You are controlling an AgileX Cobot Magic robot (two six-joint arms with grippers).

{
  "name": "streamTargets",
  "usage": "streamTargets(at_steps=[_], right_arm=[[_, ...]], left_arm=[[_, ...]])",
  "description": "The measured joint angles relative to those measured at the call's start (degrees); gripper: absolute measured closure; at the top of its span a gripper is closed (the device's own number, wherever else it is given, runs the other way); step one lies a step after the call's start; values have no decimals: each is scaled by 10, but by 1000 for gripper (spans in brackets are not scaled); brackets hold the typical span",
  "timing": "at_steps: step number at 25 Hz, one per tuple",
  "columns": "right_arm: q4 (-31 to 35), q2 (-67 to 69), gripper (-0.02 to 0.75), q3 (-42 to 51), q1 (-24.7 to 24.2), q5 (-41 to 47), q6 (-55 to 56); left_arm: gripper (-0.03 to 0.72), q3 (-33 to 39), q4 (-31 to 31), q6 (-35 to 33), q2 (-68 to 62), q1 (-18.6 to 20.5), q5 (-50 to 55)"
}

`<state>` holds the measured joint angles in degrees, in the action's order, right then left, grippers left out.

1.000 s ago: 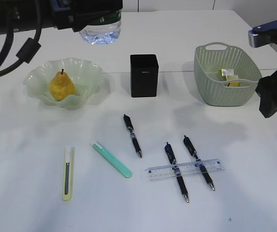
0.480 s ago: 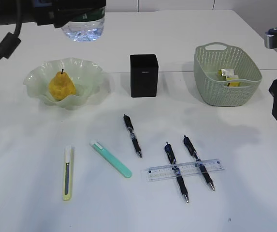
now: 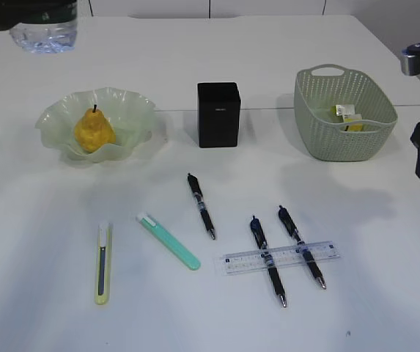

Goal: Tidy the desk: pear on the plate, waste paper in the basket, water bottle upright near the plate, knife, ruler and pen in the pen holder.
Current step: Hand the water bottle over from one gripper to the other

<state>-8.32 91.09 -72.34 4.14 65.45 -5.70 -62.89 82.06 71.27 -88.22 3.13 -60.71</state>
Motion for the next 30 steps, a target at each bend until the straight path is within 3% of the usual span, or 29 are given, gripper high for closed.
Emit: streamTargets(at_steps=[8,19,30], right_arm=[[0,0,162,0,0,0,0],[-2,0,162,0,0,0,-1],[-5,0,162,0,0,1,-1]], left_arm=[[308,38,12,-4,0,52,-1],[308,61,-87,-129,-95,53,-37],[308,61,-119,-195,-172,-4,-36]])
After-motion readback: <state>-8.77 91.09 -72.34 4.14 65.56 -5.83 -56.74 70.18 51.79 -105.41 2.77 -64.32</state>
